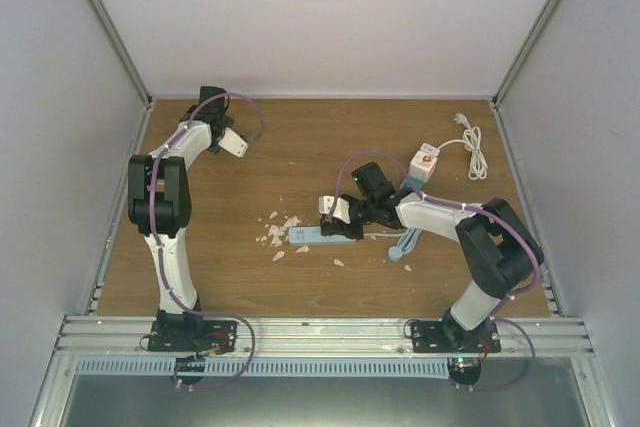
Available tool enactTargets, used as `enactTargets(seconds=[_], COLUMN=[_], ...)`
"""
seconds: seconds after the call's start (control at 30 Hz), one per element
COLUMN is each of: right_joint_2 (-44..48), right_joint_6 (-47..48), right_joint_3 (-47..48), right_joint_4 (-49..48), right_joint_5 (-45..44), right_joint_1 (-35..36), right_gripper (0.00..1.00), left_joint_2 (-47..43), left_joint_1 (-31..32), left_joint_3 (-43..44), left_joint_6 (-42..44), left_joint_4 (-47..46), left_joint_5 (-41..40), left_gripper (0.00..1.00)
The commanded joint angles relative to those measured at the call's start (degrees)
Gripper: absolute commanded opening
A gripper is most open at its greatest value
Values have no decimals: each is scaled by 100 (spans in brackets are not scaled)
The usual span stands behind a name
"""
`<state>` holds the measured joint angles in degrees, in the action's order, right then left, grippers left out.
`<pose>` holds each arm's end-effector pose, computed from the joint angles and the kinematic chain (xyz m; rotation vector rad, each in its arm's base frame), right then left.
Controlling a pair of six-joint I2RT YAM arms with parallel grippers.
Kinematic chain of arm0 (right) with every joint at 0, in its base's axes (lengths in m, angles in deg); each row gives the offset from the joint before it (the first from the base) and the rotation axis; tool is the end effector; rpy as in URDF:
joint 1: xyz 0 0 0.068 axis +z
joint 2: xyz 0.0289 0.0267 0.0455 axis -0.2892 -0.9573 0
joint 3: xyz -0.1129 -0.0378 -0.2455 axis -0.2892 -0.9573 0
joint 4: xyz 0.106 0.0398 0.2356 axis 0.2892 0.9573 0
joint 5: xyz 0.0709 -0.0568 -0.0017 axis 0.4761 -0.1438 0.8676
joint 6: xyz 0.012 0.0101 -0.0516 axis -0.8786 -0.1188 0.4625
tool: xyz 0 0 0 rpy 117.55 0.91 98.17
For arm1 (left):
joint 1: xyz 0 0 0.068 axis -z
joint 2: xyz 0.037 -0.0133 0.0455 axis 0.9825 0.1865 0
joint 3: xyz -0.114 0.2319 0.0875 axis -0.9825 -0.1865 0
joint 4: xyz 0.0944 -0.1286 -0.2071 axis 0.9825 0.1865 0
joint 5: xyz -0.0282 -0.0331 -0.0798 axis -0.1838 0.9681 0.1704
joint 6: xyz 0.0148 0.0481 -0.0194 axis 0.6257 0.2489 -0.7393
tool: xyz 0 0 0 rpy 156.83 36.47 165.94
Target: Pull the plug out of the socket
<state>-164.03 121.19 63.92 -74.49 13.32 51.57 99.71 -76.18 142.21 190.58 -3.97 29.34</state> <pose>0.2516 0.1994 0.1613 -1.7138 1.7123 0.6943 0.4589 -0.0172 0.2015 2.3349 1.5450 0.9309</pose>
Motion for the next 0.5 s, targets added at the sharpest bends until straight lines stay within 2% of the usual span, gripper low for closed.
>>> enactTargets(seconds=[0.0,0.23,0.47], right_joint_2=[-188,-203,-238], right_joint_6=[35,35,53], right_joint_3=[-24,-26,-18], right_joint_4=[317,326,346], right_joint_5=[-577,-580,-563], right_joint_1=[13,15,12], right_gripper=[7,7,7], left_joint_2=[148,274,368], left_joint_1=[-109,-114,-83], left_joint_3=[252,224,179], left_joint_6=[918,1404,1518], left_joint_4=[-553,-783,-816], left_joint_5=[-531,-671,-782], left_gripper=[39,43,47])
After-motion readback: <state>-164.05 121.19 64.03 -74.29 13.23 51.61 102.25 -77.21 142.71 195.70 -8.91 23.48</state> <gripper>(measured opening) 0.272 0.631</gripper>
